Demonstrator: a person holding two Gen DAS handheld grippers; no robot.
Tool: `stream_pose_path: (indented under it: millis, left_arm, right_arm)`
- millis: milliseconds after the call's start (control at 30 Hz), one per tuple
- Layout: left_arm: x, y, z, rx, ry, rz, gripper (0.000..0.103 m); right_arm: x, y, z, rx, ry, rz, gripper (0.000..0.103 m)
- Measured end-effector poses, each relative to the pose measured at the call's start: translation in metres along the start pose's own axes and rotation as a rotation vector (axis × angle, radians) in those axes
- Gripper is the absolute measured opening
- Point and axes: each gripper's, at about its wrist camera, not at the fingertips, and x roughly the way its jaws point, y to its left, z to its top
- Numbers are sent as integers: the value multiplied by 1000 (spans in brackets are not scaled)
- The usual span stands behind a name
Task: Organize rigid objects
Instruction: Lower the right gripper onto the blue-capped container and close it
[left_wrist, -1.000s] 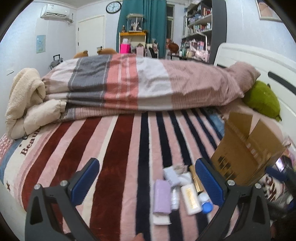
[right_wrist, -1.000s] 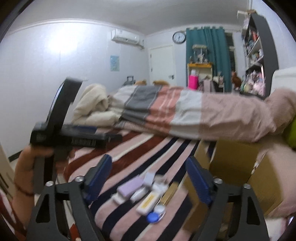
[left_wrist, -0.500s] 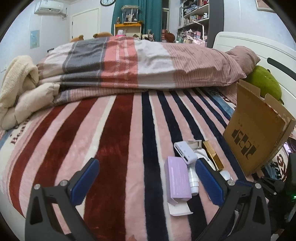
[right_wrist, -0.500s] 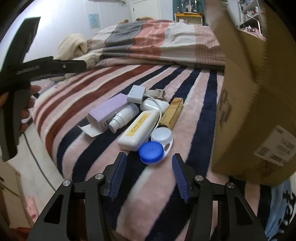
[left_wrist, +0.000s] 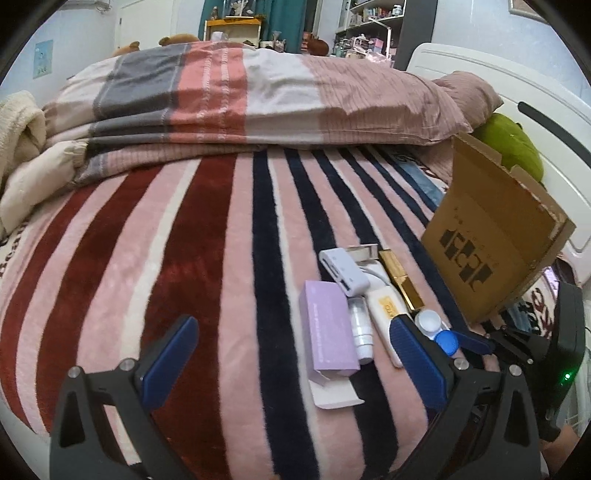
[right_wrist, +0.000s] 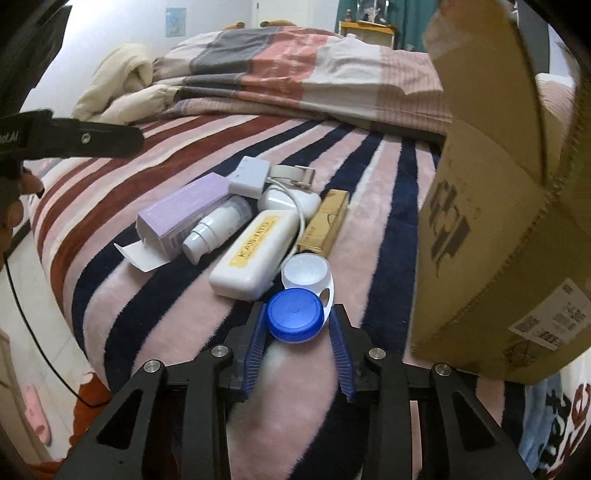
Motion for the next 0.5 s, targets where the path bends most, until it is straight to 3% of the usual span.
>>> stream_pose_path:
  millis: [267,333,500]
  left_arm:
    - [-1,-10,3,17,14,-77,102]
    - [0,-13,4,31,22,-93,102]
    - [-1,-30,10,80,46,-246,102]
  right_arm:
    - [11,-1,8,35,0,-16,35]
    - [12,-1,8,43,-1,-25,30]
    - [-16,-3,11,31,-82,5,28]
